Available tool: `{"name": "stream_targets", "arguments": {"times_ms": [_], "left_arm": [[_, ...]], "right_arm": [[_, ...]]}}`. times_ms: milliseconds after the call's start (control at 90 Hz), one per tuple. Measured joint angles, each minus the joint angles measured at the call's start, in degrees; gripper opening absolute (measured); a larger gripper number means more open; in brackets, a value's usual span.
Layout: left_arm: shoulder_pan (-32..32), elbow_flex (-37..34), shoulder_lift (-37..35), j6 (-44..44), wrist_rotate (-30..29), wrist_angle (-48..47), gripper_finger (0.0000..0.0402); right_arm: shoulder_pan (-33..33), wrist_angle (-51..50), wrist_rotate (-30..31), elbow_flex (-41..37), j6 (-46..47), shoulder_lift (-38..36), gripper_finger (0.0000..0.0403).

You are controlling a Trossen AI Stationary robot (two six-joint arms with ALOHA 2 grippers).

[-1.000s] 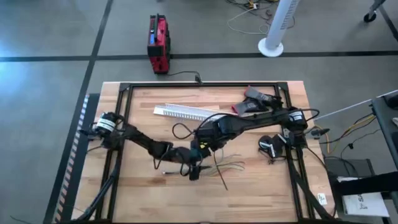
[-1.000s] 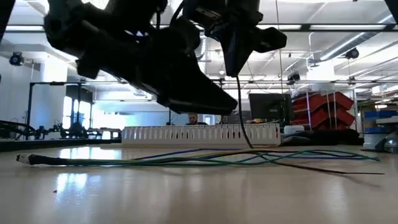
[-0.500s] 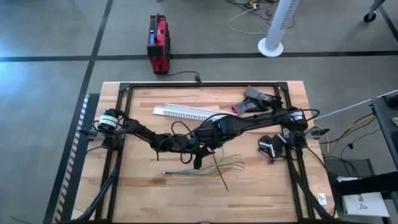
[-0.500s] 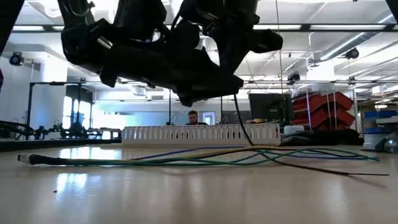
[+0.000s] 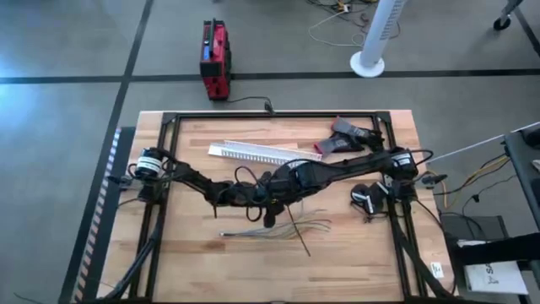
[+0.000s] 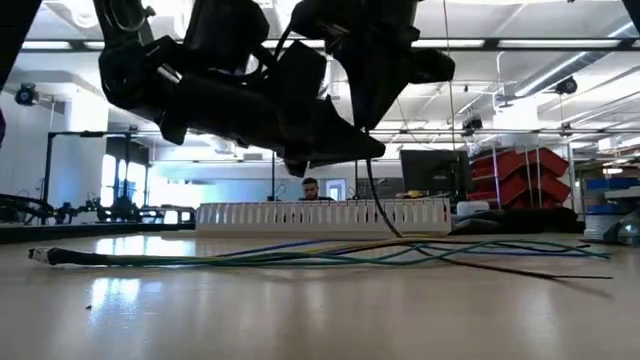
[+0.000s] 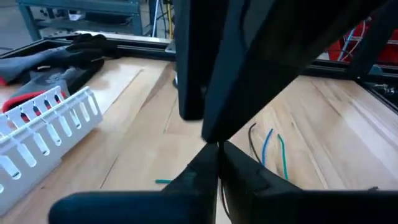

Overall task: Ziptie cables
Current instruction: Insert the black ziptie on the cable wires

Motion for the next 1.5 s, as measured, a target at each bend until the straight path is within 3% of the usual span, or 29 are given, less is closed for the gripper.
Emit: {"name": "stream_targets", "arguments": {"times_ms": [156,311,556,767,1067,1333,1500], "left_arm": [[-0.08,-0.61,0.0,1.17,0.69,-0.55,0.0],[-0.17,-0.63,0.0,2.87,2.45,-0.62,0.0],[-0.17,-0.61,0.0,5.39,2.7,-0.62,0.0],[-0.2,-0.61,0.0,5.9,4.16,-0.82,0.0],[-0.2,-0.61,0.0,6.01,4.16,0.03,0.0],[-0.2,-0.61,0.0,6.02,4.16,-1.22,0.0],[-0.39,-0.61,0.0,5.97,4.18,-1.22,0.0]], "right_arm": [[1.37,-2.0,4.2,-0.02,-0.77,-3.12,0.0126],[4.98,-2.98,13.13,-0.37,-2.61,-6.69,0.0165],[12.22,0.95,25.74,-5.87,-14.17,-8.14,0.0169],[13.7,18.48,27.9,-20.63,-23.01,-11.04,0.0141],[13.12,50.72,27.98,-49.13,-33.69,-28.52,0.0112],[10.64,87.15,13.61,-66.92,-48.54,-32.78,0.0104],[10.25,102.41,11.64,-72.33,-53.23,-31.41,0.0119]]}}
